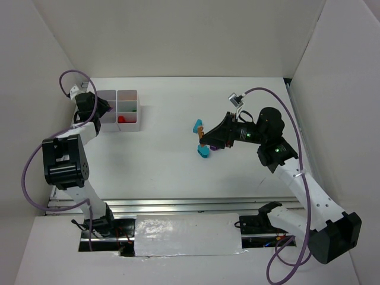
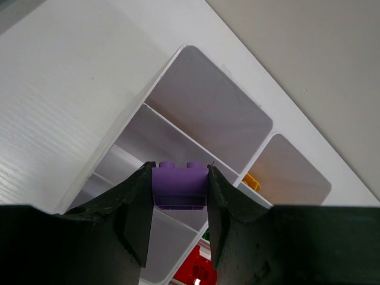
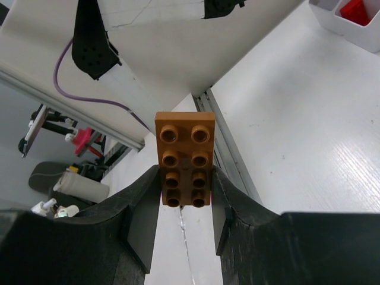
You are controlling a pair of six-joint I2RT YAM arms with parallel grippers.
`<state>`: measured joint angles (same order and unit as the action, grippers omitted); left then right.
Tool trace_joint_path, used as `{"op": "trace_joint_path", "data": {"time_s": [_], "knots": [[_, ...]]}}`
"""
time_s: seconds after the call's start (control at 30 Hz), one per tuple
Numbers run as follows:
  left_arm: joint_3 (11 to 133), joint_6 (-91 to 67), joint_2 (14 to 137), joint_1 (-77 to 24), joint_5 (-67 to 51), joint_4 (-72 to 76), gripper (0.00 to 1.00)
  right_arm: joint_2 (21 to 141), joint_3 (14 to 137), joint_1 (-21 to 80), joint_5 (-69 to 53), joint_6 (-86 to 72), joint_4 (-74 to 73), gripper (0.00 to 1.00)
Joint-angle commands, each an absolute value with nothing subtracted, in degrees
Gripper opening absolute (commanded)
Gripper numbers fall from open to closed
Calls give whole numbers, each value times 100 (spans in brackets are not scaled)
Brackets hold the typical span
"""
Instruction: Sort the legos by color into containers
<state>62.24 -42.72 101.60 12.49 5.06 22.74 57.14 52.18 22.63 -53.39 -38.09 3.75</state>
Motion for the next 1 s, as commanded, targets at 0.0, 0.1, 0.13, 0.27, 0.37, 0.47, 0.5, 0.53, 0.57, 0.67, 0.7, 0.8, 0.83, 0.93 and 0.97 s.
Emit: {"op": "trace_joint_path", "data": {"time_s": [0.0,0.1,0.13,0.27,0.37,0.47,0.5,0.53,0.57,0.67,0.7,0.8,0.83,0.93,0.97], "knots": [[6267,-4377,10169,1301,483,2698,34,5704,5475,2303,-5467,-3867,703,0],[6249,-4377,10082,1301,527,2637,42,5757,5484,2312,-5502,-3902,738,0],[6214,-4360,10038,1301,527,2637,48,5757,5476,2303,-5511,-3911,756,0],[6205,-4324,9853,1301,589,2593,69,5774,5440,2311,-5546,-4016,905,0],[6249,-4237,9809,1327,554,2558,76,5774,5414,2294,-5563,-4043,958,0],[6249,-4236,9774,1353,484,2513,83,5740,5405,2303,-5572,-4043,958,0],[6232,-4262,9747,1362,475,2540,83,5731,5388,2311,-5564,-4052,958,0],[6197,-4289,9686,1388,388,2575,82,5722,5370,2312,-5476,-4043,941,0],[6135,-4289,9477,1389,335,2619,82,5730,5388,2312,-5415,-4026,819,0],[6431,-4271,8932,1345,28,2155,96,5870,5423,2312,-5379,-4016,703,0],[6599,-4245,8843,1301,-609,1657,100,5915,5423,2312,-5440,-4095,721,0],[7110,-4140,8474,1012,-1683,925,100,6152,5370,2312,-5563,-4393,1176,0],[7136,-4148,8220,906,-2479,897,100,6292,5370,2312,-5650,-4612,1439,0],[7040,-4149,7718,274,-3713,844,100,6529,5423,2320,-5739,-5070,1994,0],[7057,-4148,7621,81,-3961,757,100,6591,5466,2303,-5791,-5167,2117,0]]}}
